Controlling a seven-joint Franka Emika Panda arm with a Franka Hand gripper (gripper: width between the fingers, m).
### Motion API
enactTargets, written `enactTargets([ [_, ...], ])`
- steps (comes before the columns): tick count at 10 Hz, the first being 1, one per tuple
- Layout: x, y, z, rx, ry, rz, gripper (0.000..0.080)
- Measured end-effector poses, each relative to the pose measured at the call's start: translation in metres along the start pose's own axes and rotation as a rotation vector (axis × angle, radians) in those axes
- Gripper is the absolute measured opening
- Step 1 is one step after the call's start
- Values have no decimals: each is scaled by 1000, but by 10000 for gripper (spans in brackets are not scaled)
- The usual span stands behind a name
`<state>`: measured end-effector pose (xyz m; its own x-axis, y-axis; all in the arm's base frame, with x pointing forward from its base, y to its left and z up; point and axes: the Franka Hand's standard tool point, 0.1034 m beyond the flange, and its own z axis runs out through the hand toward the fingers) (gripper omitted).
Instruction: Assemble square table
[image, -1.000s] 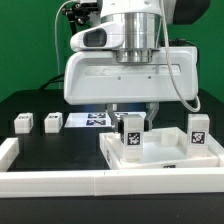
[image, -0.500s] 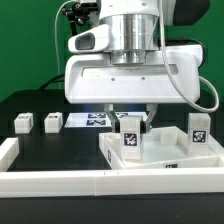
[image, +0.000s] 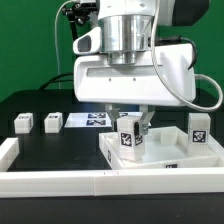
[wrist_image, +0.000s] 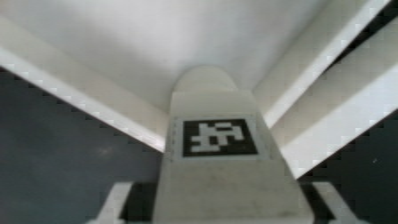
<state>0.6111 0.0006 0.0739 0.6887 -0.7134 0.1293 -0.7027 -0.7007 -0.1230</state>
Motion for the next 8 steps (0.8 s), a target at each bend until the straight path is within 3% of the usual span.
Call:
enactTargets([
  [2, 0, 0, 0, 3, -1, 77, 291],
  [4, 0, 0, 0, 3, -1, 54, 524],
  [5, -1, -1, 0, -3, -7, -14, 524],
  [6, -2, -4, -1, -1, -8, -60, 623],
  [8, -5, -7, -1, 6, -12, -287, 641],
])
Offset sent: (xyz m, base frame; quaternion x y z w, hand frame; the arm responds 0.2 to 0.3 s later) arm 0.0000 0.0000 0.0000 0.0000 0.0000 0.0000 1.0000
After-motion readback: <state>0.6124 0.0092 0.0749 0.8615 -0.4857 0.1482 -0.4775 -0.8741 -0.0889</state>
